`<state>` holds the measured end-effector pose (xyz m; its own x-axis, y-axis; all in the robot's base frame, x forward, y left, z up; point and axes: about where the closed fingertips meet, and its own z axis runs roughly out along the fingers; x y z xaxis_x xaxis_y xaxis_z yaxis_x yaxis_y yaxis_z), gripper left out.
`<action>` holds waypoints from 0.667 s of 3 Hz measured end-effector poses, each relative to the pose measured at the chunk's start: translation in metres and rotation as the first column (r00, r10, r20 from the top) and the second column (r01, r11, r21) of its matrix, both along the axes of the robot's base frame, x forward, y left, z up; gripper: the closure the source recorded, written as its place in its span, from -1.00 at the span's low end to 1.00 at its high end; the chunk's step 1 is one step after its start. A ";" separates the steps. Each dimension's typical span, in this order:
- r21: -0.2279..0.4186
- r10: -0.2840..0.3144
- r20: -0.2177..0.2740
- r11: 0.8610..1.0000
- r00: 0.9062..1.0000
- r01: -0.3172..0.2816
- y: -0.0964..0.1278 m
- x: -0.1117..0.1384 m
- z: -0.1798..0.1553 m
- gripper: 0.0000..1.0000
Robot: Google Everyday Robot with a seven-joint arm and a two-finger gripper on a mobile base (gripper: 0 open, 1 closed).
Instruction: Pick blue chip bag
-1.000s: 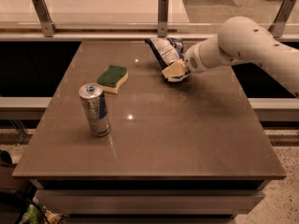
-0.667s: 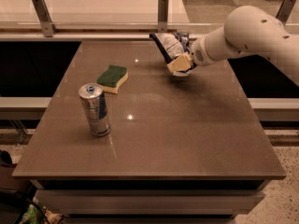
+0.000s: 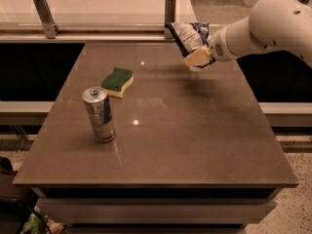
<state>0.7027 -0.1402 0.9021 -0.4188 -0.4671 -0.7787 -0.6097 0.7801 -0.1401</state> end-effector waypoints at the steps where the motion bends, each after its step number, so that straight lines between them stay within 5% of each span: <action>1: 0.009 -0.017 0.044 1.000 0.999 0.017 -0.008 -0.007 0.016 1.00; 2: 0.011 -0.020 0.075 1.000 0.997 0.019 -0.009 -0.010 0.027 1.00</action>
Offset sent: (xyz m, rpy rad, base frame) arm -0.0145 -0.0143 0.0411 0.0132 -0.1180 -0.0290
